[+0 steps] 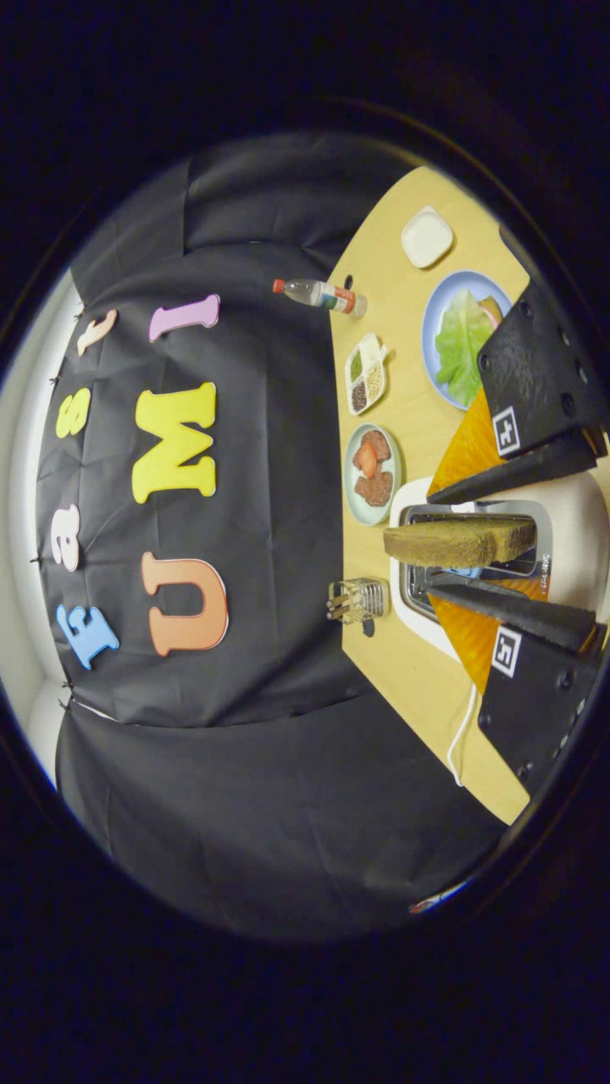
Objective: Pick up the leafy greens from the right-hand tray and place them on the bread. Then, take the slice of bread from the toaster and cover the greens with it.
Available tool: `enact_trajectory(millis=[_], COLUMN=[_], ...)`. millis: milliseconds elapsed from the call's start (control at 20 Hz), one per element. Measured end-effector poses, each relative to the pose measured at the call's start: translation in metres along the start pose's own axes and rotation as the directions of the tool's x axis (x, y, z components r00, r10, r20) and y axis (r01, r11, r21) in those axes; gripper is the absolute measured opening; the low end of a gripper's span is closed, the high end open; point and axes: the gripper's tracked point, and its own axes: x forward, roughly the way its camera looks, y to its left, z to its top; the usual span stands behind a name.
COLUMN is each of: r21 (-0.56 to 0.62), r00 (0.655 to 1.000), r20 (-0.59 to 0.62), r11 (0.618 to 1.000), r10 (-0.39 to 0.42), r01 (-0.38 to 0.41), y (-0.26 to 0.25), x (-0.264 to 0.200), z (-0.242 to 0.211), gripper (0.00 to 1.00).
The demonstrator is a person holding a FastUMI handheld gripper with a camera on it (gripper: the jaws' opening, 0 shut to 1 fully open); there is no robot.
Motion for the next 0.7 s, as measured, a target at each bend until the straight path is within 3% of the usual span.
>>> enact_trajectory(millis=[150,300,700], r21=[-0.01,0.027,0.029], r00=[1.0,0.999,0.964], r20=[0.009,0.026,0.236], r11=[1.0,0.999,0.991], r10=[0.007,0.04,0.121], r01=[-0.007,-0.041,-0.131], y=[0.0,-0.004,-0.007], x=[-0.001,-0.002,-0.064], z=[0.003,0.009,0.097], gripper=[0.19,0.01,0.01])
